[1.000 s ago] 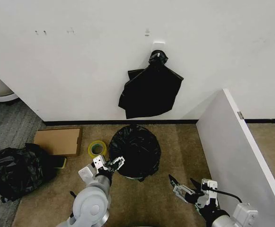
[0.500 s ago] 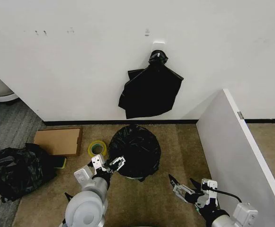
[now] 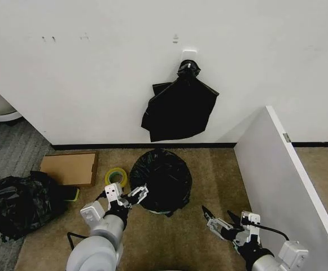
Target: Place the garbage bag over the trash bin.
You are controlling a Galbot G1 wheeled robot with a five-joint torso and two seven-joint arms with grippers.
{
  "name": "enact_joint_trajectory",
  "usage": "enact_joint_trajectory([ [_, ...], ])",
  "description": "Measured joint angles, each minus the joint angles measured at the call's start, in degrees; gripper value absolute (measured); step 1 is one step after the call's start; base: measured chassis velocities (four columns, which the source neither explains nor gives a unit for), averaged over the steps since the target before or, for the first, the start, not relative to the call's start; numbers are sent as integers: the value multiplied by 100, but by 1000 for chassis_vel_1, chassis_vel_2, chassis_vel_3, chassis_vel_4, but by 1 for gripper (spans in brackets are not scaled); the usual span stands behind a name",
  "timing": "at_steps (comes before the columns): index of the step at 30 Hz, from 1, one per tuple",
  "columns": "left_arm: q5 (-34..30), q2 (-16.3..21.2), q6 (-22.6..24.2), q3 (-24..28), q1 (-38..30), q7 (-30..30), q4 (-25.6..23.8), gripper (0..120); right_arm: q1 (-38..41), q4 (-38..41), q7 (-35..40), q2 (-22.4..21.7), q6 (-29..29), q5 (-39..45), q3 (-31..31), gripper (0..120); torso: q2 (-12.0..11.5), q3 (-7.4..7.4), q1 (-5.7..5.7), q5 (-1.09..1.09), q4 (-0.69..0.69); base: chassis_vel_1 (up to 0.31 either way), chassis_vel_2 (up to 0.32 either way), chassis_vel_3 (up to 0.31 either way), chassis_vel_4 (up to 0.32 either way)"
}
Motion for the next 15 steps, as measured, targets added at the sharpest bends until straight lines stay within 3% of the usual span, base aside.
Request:
enact_joint_trajectory([
  [3,1246,-12,-613,-97,323,543,77,100,41,0,-104,113,330,-464,-3,100,0,0,0,0,0,0,0,0,0],
  [4,1246,-12,-613,-97,323,543,77,100,41,0,-104,113,330,-464,-3,100,0,0,0,0,0,0,0,0,0],
  [9,2642,-251,-1577,-329,1083,1016,206,100,110,-109,-255,494,1361,-1761,-115,100,0,0,0,0,0,0,0,0,0],
  [15,3642,-544,-2383,-716,1860,1272,261,100,65,-196,-477,704,2305,-2672,-225,100,-1,0,0,0,2,0,0,0,0],
])
